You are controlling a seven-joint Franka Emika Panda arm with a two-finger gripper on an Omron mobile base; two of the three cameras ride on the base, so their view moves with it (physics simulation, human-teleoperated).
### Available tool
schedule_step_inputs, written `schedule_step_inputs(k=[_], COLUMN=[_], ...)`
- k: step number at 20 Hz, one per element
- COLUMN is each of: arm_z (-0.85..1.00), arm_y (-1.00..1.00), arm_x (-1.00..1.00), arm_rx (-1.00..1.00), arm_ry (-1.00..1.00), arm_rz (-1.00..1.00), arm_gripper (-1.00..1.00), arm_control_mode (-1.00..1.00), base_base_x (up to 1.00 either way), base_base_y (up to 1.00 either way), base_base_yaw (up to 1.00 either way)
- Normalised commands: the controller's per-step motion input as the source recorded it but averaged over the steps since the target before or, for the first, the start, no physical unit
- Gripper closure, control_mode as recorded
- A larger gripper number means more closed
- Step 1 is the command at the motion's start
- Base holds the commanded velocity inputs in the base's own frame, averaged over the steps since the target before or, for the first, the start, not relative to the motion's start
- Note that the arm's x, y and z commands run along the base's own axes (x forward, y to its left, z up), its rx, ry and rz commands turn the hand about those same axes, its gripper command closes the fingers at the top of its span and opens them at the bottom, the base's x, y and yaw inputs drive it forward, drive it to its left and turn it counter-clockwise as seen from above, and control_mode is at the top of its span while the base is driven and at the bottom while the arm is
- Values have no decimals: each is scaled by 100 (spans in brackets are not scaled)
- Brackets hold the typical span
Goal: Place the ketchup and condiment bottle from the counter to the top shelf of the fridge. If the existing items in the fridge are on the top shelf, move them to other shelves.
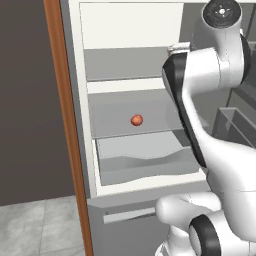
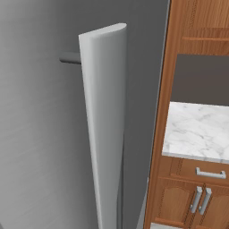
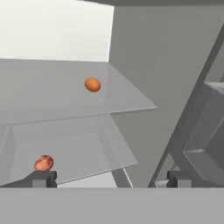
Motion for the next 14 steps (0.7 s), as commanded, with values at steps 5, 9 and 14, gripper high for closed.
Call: schedule_step_inputs(k=[5, 9, 14], arm_z=[-53, -15, 0], arm_y=[-6, -19, -23], arm_x=[56, 62, 65], arm_rx=[-2, 1, 6], arm_ry=[0, 0, 10], arm_rz=[0, -1, 0], arm_gripper=[-100, -100, -100], arm_control_mode=[-100, -100, -100], base_base_x=[0, 0, 0], base_base_y=[0, 0, 0], base_base_yaw=[0, 0, 0])
